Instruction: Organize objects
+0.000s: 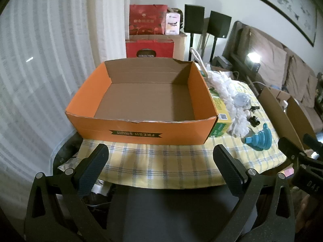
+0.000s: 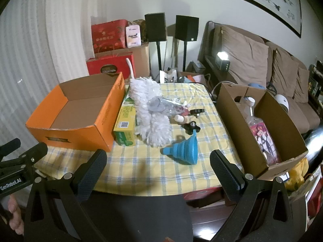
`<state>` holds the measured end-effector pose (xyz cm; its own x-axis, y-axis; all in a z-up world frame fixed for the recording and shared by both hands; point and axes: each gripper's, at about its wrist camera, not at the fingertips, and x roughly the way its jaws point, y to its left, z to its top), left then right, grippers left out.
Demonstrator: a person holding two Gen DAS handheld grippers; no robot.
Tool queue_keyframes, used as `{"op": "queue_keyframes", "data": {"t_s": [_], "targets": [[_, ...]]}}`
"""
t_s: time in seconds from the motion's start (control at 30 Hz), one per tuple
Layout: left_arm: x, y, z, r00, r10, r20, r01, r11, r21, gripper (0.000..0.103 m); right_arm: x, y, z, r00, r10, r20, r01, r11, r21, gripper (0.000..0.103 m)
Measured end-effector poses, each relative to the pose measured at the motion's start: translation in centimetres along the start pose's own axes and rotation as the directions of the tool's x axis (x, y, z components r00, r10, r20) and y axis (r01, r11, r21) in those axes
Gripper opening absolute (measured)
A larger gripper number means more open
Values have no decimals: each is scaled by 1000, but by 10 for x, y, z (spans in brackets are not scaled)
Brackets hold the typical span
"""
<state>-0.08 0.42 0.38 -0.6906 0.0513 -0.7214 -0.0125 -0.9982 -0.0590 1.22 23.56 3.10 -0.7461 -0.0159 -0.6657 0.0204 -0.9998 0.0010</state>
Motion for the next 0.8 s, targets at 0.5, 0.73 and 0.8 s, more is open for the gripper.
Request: {"op": "queue_keyframes", "data": {"t_s": [0.5,0.73,0.8], "targets": [[9,-13,-4,998,-61,13,61,998,34,103,7,-27,-6,999,-45,4,45,999,5,103],[19,-27,-6,982,-186,-19,187,981,56,103,14,-62,-13,998,-56,-16,57,997,59,103],[21,-33,-6,980,-198,-16,198,978,71,103,15,-71,-15,998,-61,-19,62,996,71,103]]}}
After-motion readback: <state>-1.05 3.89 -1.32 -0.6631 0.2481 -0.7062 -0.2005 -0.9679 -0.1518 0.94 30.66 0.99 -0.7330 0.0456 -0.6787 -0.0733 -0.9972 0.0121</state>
